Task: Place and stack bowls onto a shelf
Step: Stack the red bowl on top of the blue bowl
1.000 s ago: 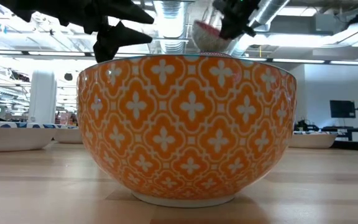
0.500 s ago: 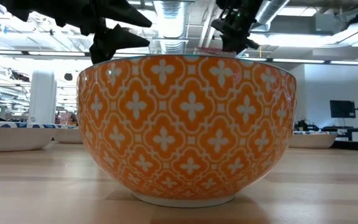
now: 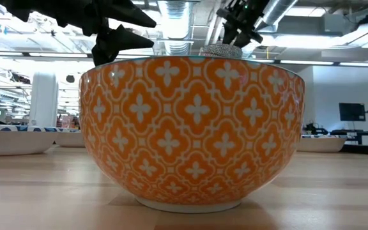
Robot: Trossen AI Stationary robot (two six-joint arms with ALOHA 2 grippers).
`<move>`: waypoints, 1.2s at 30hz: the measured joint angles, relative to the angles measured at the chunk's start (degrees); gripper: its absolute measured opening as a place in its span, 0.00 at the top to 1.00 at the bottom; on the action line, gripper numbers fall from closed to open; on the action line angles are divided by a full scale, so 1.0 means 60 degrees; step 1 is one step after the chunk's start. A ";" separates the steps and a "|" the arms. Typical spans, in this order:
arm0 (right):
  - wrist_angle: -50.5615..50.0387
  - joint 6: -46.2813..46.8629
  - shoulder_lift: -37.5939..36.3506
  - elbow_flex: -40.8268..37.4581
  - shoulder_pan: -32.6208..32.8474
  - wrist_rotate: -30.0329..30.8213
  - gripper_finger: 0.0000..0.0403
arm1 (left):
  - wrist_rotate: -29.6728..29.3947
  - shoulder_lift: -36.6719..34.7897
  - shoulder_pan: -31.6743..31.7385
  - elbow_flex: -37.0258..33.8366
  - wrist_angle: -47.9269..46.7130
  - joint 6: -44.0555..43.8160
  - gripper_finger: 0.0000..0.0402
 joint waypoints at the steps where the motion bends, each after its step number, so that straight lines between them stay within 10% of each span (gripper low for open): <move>1: -0.0033 -0.0058 0.0085 -0.0030 0.0000 0.0018 0.52 | -0.0013 0.0000 0.0000 0.0000 -0.0002 0.0000 0.61; 36: -0.0092 -0.0576 -0.1188 -0.1827 0.0003 0.0243 0.58 | -0.0967 0.0000 -0.0262 0.0000 0.0011 -0.0254 0.61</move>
